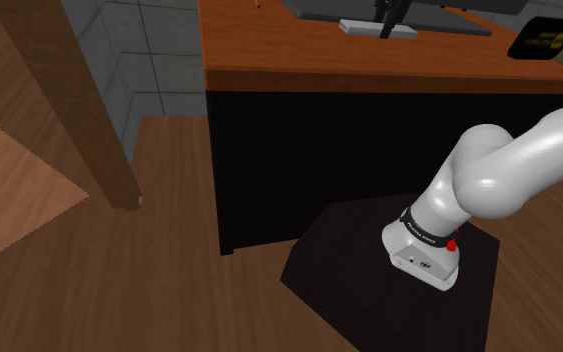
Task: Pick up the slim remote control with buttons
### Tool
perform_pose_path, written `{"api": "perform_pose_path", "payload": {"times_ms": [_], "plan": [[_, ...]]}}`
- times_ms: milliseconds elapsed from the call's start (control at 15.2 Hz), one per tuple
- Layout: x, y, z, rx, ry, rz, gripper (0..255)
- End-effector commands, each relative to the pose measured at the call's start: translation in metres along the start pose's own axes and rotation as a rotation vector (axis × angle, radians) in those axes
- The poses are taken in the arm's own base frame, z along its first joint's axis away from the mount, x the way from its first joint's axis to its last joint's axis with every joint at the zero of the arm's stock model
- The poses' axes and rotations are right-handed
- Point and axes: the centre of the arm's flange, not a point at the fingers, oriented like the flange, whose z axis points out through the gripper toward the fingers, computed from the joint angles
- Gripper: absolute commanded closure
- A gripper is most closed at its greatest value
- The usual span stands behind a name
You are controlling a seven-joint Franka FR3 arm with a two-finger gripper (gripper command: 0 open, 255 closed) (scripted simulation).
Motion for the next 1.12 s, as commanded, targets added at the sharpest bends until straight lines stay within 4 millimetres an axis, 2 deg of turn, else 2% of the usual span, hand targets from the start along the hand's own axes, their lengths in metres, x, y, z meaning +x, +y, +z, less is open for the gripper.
{"api": "perform_pose_path", "payload": {"times_ms": [0,924,1056], "plan": [[0.0,0.0,-0.004,0.003,-0.002,0.001,255],[0.0,0.002,-0.078,0.003,-0.002,0.001,255],[0.0,0.002,-0.079,0.003,-0.002,0.001,255]]}}
